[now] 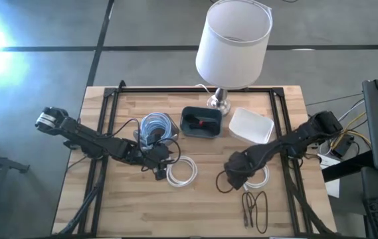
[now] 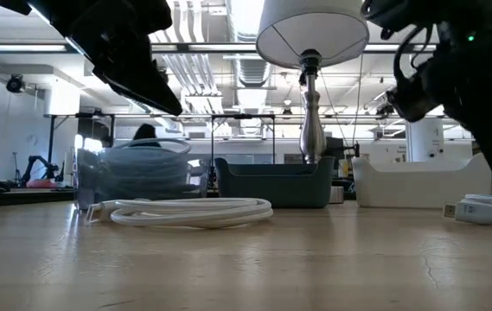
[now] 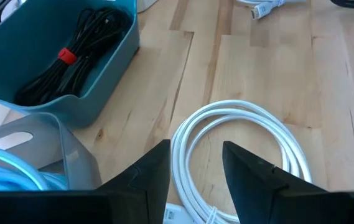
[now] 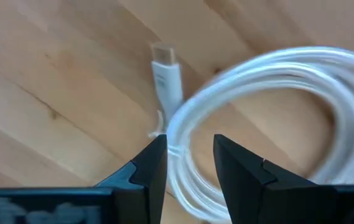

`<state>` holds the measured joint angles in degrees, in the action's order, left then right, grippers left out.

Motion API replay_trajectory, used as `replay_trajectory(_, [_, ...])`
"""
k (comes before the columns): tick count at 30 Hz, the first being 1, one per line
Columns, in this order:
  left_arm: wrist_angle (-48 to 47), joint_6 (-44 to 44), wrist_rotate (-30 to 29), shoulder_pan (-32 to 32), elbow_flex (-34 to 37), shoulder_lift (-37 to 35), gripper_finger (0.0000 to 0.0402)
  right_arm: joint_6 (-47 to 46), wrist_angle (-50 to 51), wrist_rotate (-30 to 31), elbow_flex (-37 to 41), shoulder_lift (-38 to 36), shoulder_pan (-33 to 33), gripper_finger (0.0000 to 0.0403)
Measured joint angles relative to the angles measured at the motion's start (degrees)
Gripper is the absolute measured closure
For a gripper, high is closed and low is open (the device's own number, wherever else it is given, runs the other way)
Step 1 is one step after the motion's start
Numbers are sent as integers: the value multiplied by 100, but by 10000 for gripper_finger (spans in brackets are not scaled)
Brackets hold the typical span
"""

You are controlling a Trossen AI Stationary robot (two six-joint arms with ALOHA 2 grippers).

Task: Pick & Place USB Port
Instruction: Put the right white HDMI cable into the white bin

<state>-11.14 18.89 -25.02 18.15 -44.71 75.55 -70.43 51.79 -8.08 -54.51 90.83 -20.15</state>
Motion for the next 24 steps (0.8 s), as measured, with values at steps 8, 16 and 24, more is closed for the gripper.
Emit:
replay_trajectory(8, [2, 64, 0, 0, 0, 0, 252, -145, -1212, -105, 568, -13, -21, 280])
replay_trajectory(16, [4, -1, -5, -2, 0, 0, 252, -134, -1583, -85, 881, 18, -21, 273])
replay_trajectory(24, [17, -129, -13, -4, 0, 0, 252, 238, -1794, 10, 936, 94, -10, 289])
